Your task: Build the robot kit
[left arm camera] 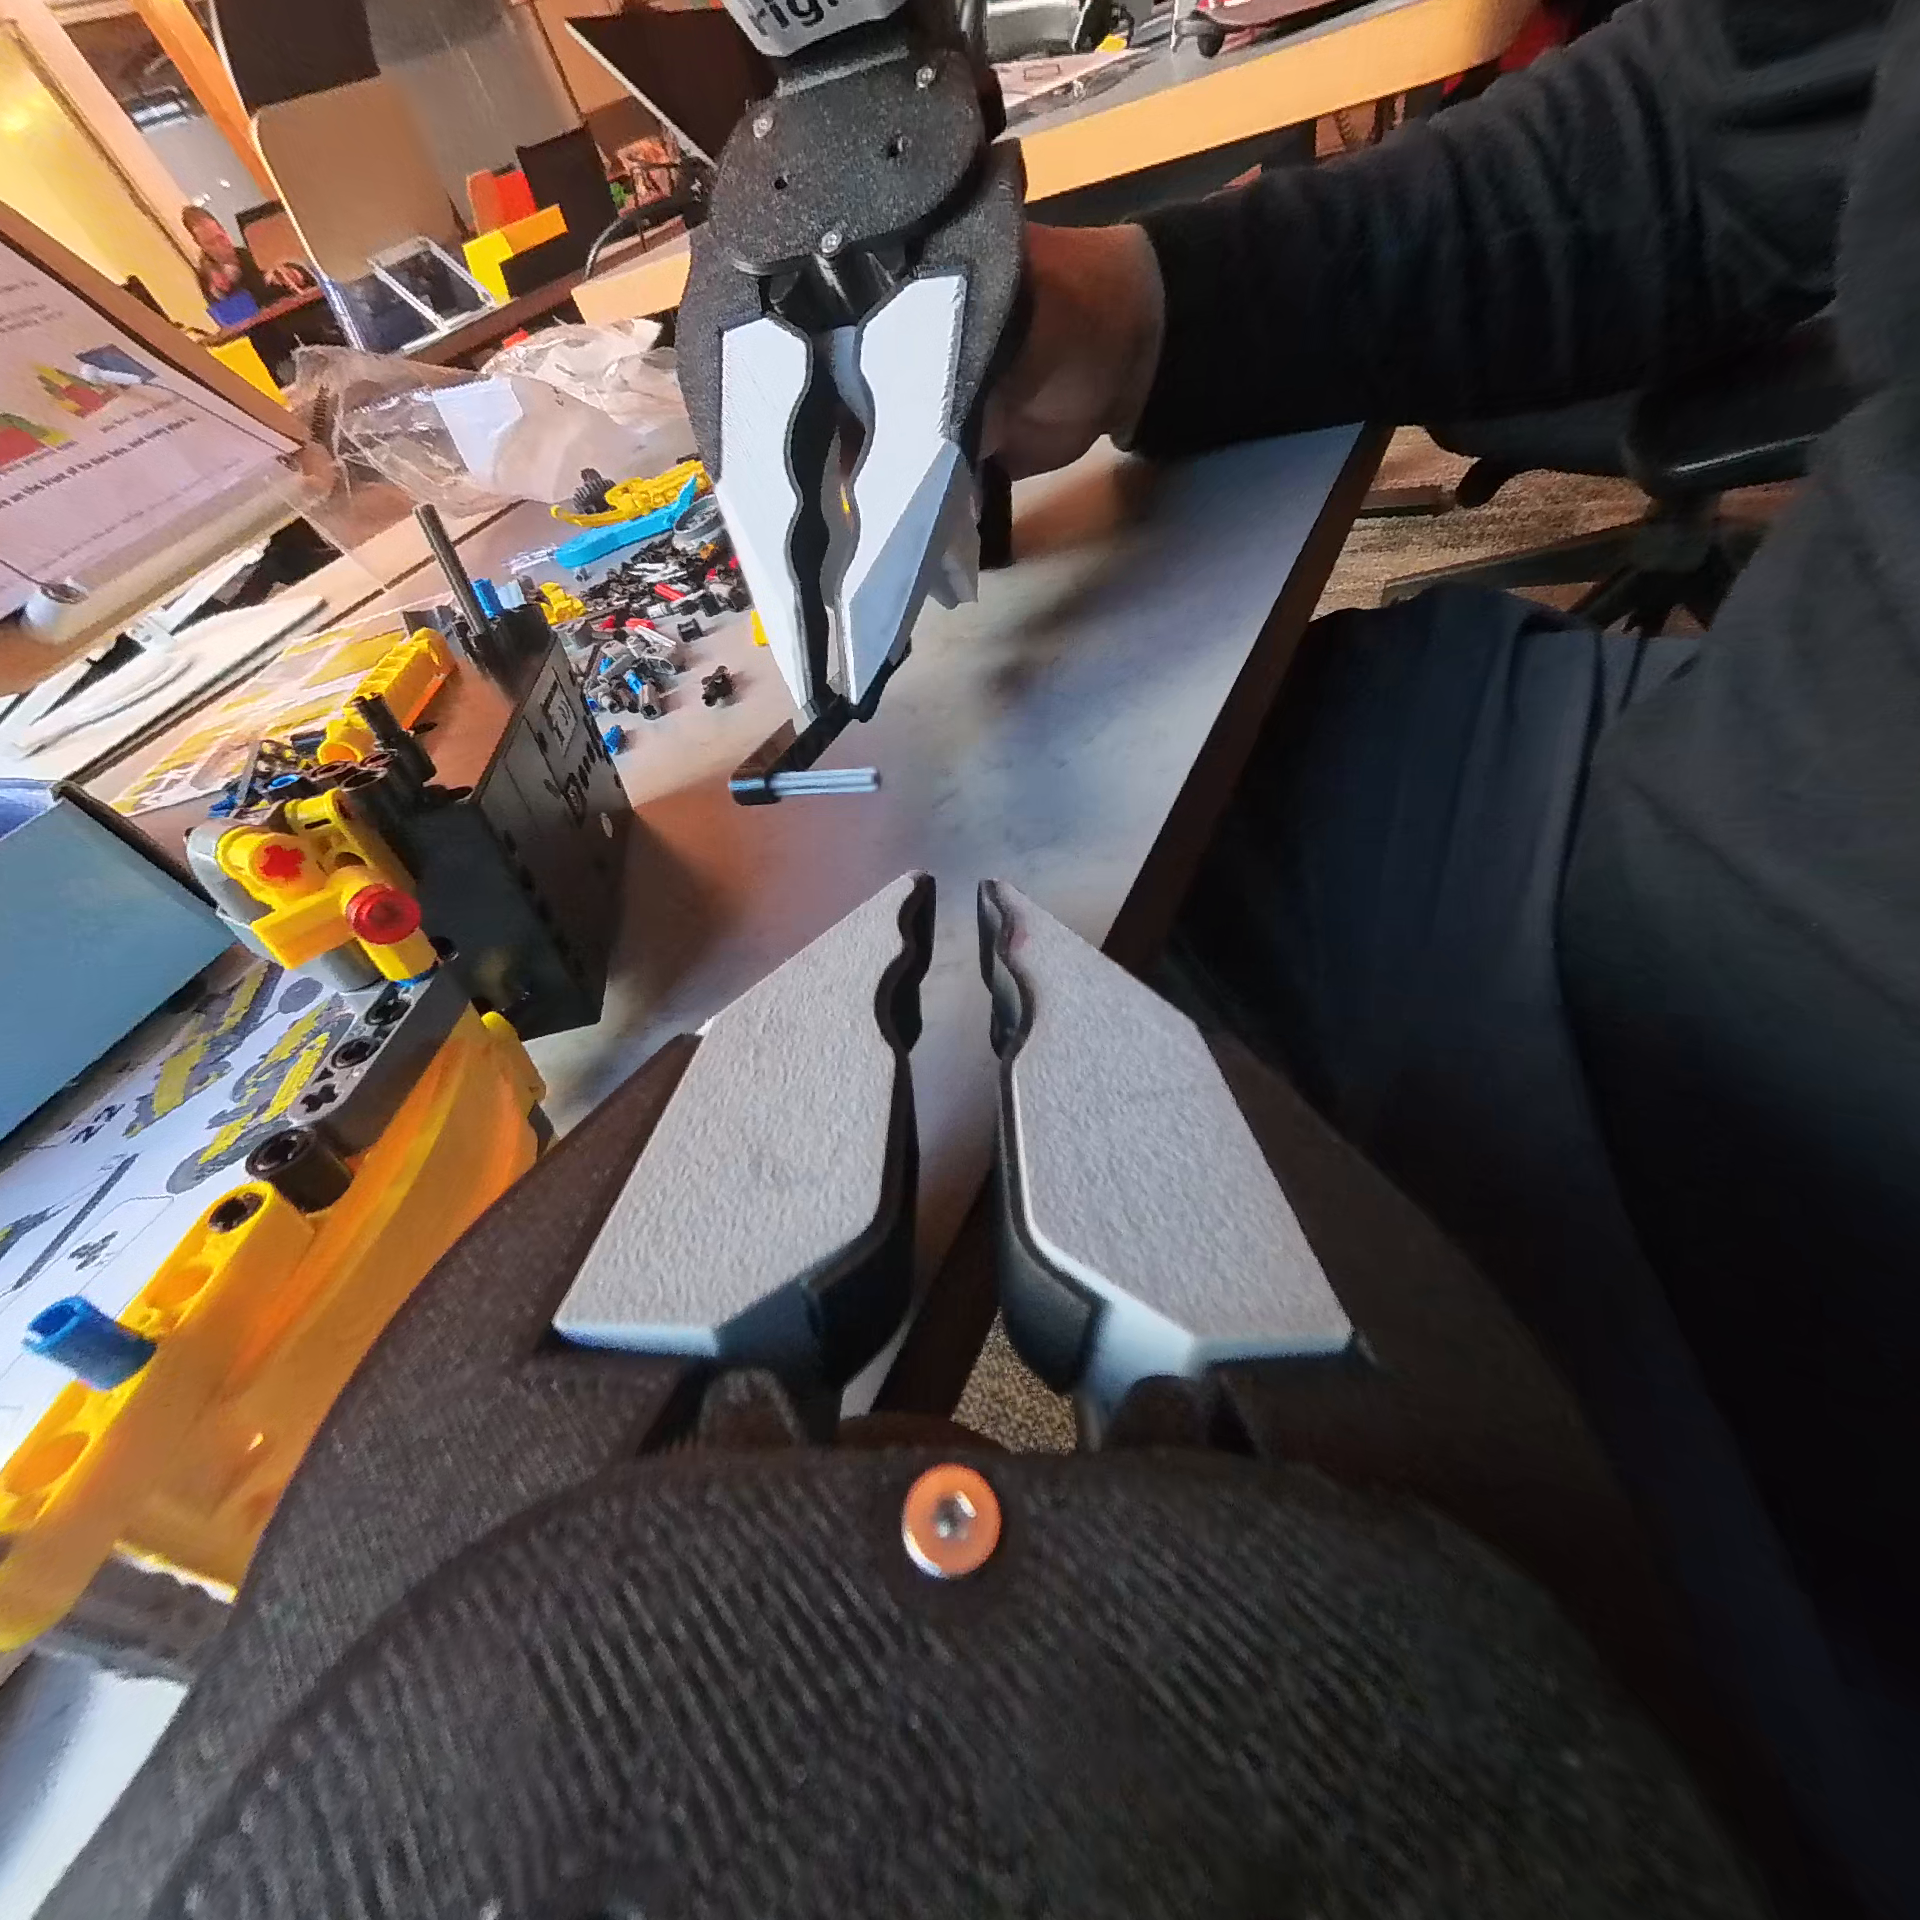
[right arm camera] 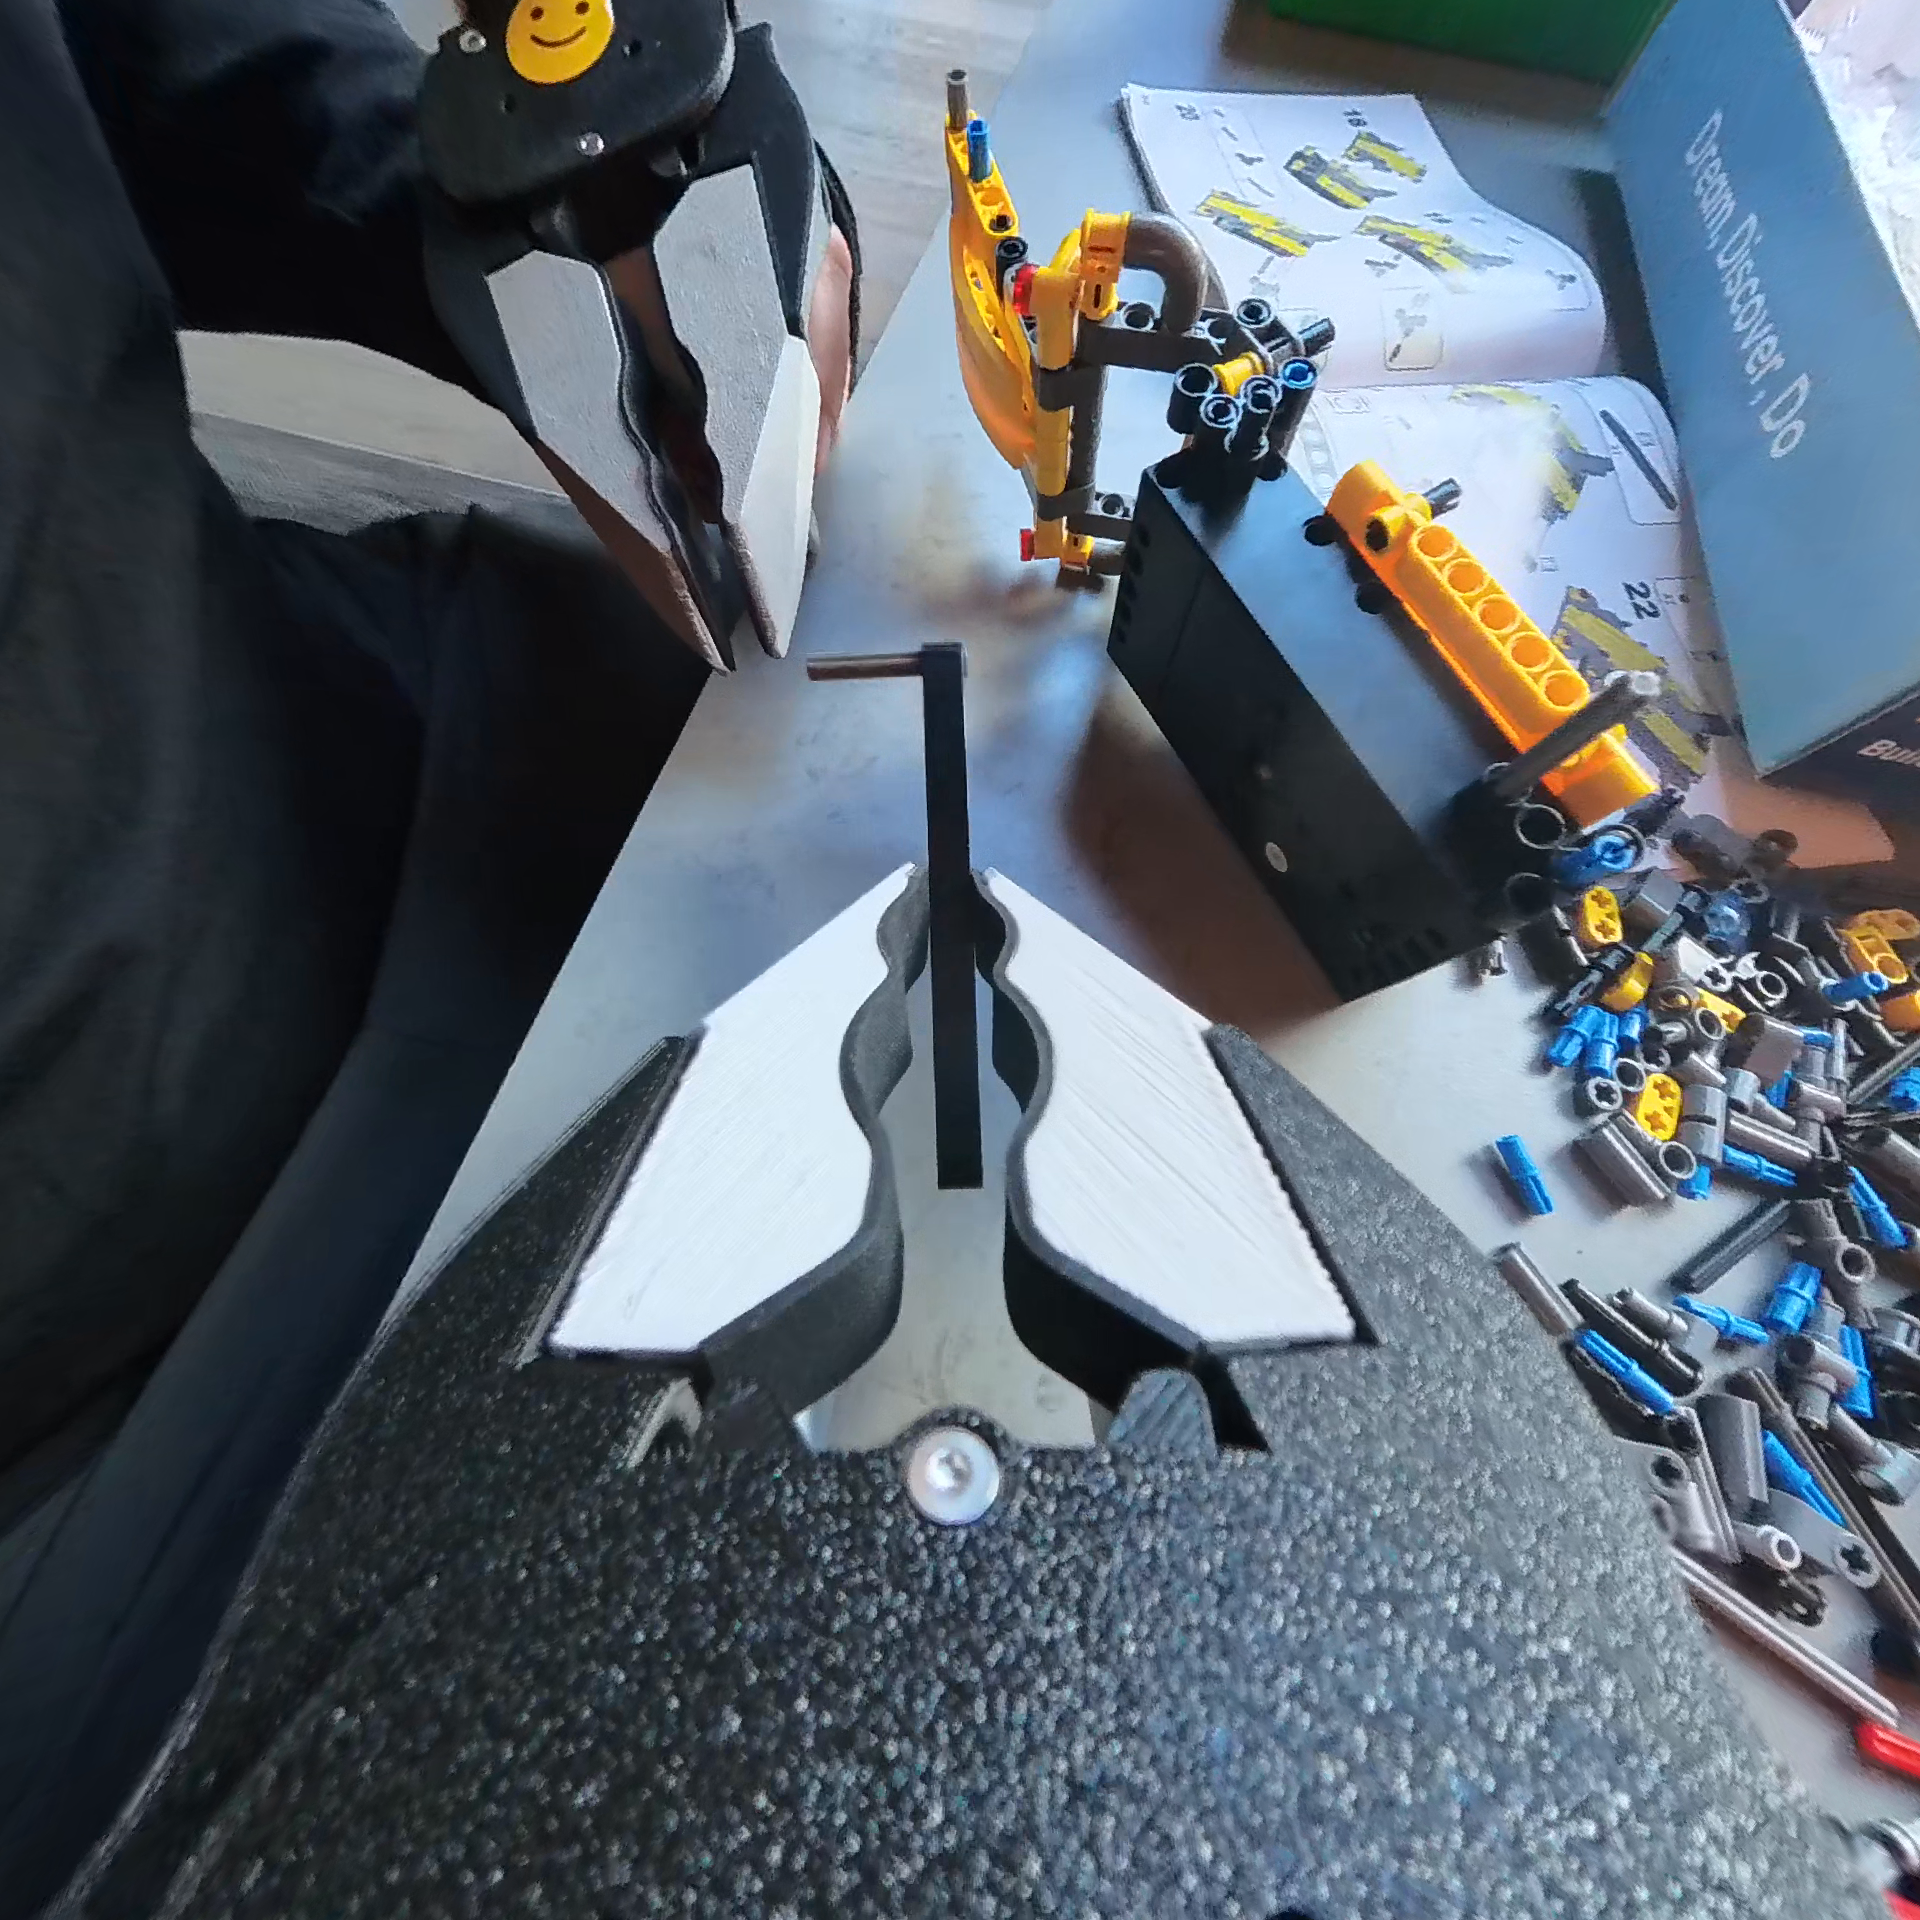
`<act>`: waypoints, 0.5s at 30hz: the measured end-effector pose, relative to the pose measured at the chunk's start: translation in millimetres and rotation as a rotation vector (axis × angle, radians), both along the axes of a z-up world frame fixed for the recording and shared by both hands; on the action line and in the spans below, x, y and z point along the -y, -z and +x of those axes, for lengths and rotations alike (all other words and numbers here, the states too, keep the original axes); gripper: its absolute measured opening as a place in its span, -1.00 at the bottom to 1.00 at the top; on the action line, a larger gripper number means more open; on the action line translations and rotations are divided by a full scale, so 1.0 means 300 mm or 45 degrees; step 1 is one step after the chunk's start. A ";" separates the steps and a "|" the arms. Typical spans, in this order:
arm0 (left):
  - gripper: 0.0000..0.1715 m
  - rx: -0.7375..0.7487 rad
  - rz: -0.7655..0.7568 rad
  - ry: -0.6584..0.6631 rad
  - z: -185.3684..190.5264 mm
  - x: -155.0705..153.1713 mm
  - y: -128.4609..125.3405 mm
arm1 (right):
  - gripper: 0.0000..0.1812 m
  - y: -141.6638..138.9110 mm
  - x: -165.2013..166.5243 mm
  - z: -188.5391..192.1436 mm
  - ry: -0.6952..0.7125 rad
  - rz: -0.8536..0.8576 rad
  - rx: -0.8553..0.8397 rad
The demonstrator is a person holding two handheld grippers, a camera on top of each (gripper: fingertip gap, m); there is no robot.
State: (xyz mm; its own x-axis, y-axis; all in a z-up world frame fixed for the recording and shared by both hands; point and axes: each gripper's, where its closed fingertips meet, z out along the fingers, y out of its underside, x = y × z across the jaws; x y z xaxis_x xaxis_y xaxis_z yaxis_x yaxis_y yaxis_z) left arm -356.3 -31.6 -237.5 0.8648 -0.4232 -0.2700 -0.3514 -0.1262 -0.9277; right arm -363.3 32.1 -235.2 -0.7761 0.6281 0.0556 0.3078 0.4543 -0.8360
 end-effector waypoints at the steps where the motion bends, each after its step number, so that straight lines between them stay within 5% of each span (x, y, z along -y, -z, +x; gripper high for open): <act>1: -0.94 -0.005 0.000 -0.003 -0.001 -0.001 0.001 | -0.92 0.001 -0.002 -0.002 0.004 0.011 -0.007; 10: -0.92 -0.068 0.053 -0.044 -0.003 -0.002 -0.051 | -0.92 -0.003 0.001 -0.003 0.008 -0.024 0.020; 15: -0.81 -0.492 0.108 -0.135 -0.025 0.001 -0.093 | -0.92 0.000 0.007 0.010 -0.014 -0.095 0.111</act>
State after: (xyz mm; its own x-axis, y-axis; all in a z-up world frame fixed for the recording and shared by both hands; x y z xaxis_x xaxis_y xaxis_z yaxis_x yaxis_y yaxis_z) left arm -363.7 -31.8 -209.5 0.7305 -0.2996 -0.6137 -0.6652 -0.1088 -0.7387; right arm -360.1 29.9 -235.3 -0.7828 0.6194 -0.0588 0.3761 0.3957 -0.8378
